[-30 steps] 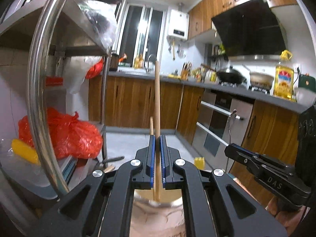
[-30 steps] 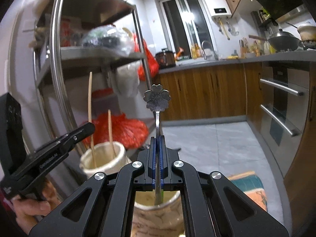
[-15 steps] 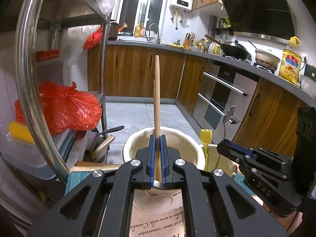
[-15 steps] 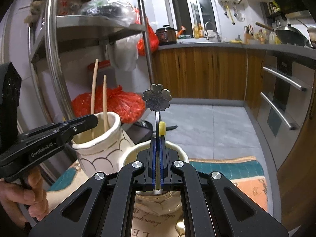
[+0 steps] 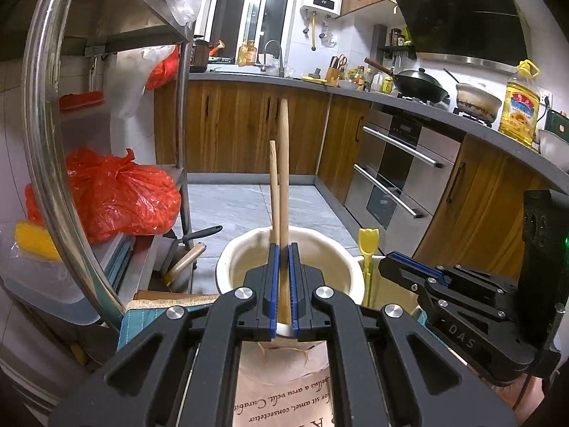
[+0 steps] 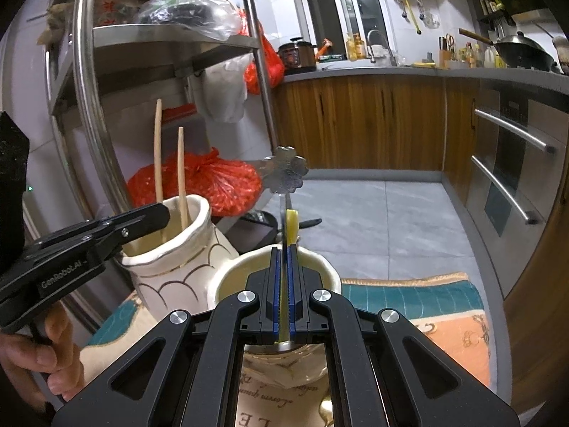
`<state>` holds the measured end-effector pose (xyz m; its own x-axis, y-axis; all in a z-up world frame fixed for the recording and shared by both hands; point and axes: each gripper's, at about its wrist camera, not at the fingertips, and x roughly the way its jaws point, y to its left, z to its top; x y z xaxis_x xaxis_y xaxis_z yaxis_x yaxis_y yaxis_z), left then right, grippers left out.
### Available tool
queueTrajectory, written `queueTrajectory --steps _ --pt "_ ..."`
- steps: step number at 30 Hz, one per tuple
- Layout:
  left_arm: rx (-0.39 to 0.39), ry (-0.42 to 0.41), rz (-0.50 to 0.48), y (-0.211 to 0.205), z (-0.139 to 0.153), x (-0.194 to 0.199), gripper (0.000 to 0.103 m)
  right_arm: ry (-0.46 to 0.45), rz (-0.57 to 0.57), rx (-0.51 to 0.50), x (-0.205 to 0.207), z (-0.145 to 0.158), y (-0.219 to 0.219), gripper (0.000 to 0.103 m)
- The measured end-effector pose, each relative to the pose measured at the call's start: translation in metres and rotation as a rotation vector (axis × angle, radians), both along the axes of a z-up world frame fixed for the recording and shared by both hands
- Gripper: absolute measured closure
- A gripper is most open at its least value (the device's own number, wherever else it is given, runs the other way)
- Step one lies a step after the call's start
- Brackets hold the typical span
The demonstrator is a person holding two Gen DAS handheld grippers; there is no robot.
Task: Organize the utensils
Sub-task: 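Drop the chopstick into the large pot while the right tool drops the spoon into the small pot, then withdraw both open tools from the vase back over the table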
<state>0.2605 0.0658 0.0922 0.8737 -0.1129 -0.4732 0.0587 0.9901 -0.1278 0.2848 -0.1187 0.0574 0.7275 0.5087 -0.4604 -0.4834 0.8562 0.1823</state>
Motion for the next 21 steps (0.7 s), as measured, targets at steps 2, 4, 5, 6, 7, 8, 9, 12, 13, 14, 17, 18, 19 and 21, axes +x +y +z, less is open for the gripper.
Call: queueTrajectory --steps 2,4,5,6,7,8,9,12,13,14,17,18,19,21 --pt "0.003 -0.003 -0.003 0.0 0.001 -0.001 0.097 0.0 0.002 0.0 0.0 0.001 0.0 0.098" --pt "0.001 -0.007 -0.01 0.0 0.002 -0.002 0.097 -0.006 0.001 0.001 -0.002 0.003 -0.001 0.098" --pt "0.0 -0.009 -0.01 0.001 0.002 -0.003 0.097 -0.007 0.003 0.003 -0.003 0.004 -0.002 0.098" --pt "-0.001 -0.012 -0.01 0.001 0.003 -0.004 0.096 -0.01 0.004 0.005 -0.005 0.005 -0.002 0.098" --pt "-0.001 -0.013 -0.012 0.001 0.003 -0.006 0.096 -0.014 0.005 0.006 -0.005 0.006 -0.003 0.097" --pt "0.0 -0.013 -0.011 0.002 0.004 -0.007 0.095 -0.018 0.006 0.006 -0.007 0.007 -0.005 0.096" --pt "0.001 -0.015 -0.012 0.003 0.004 -0.008 0.09 -0.022 0.008 0.006 -0.009 0.009 -0.006 0.094" --pt "0.008 -0.028 -0.014 0.007 0.006 -0.016 0.069 -0.037 0.013 -0.007 -0.016 0.014 -0.01 0.091" --pt "0.011 -0.03 -0.016 0.008 0.006 -0.019 0.068 -0.042 0.014 -0.012 -0.018 0.016 -0.012 0.091" --pt "0.012 -0.031 -0.017 0.01 0.007 -0.022 0.068 -0.046 0.016 -0.014 -0.022 0.018 -0.015 0.091" --pt "0.007 -0.031 -0.019 0.017 0.009 -0.033 0.068 -0.045 0.02 -0.024 -0.029 0.022 -0.024 0.09" --pt "0.007 -0.031 -0.022 0.018 0.009 -0.037 0.068 -0.04 0.019 -0.032 -0.031 0.023 -0.027 0.09" --pt "0.005 -0.032 -0.026 0.02 0.009 -0.042 0.068 -0.037 0.016 -0.043 -0.032 0.024 -0.03 0.09" --pt "-0.002 -0.028 -0.042 0.022 0.009 -0.052 0.068 -0.018 0.018 -0.076 -0.036 0.022 -0.035 0.09"
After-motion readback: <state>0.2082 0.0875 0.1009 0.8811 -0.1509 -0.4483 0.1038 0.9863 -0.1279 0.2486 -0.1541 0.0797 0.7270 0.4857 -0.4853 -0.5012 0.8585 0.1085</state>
